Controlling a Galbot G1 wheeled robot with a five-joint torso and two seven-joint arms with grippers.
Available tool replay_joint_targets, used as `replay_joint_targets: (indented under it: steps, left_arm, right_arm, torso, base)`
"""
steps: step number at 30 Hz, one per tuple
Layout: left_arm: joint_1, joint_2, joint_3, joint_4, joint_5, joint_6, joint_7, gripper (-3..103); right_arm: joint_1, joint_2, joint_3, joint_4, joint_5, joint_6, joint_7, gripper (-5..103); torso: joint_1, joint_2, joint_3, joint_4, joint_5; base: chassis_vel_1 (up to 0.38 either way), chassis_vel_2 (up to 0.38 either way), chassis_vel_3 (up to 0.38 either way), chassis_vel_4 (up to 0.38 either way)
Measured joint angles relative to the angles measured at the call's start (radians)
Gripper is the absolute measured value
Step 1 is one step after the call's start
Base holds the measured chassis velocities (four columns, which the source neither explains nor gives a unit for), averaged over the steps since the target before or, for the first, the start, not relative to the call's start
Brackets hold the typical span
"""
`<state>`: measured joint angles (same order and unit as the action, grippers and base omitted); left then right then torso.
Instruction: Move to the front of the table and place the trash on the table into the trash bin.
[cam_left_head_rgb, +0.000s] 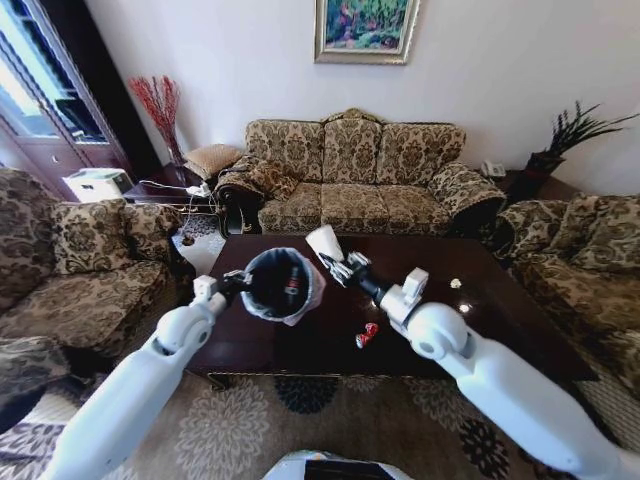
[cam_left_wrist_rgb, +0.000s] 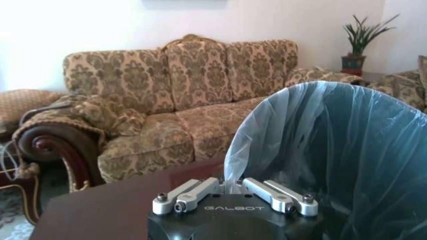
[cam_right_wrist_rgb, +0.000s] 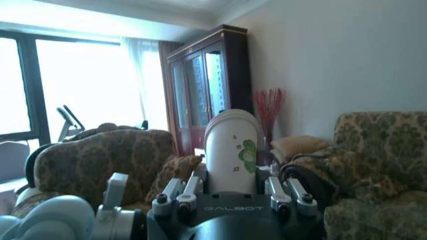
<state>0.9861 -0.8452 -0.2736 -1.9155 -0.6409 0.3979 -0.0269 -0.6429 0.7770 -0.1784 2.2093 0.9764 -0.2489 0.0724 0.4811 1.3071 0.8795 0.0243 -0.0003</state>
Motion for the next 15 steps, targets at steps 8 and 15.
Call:
replay_joint_targets:
  steps: [8, 15]
  left_arm:
    - [-0.011, 0.006, 0.011, -0.003, -0.022, 0.011, -0.008, 0]
    - [0.024, 0.010, -0.028, -0.030, -0.021, 0.010, 0.001, 0]
  right_arm:
    - [-0.044, 0.003, -0.062, -0.026, -0.074, -0.023, 0.002, 35]
    - [0.008, 0.053, -0.101, -0.088, -0.086, -0.030, 0.015, 35]
  torso:
    - [0.000, 0.000, 0.000, -0.0005, 0.0005]
    - [0.000, 0.000, 0.000, 0.0001, 0.0001]
  base:
    - [0.000, 0.000, 0.000, 0.000]
    - [0.000, 0.000, 0.000, 0.000]
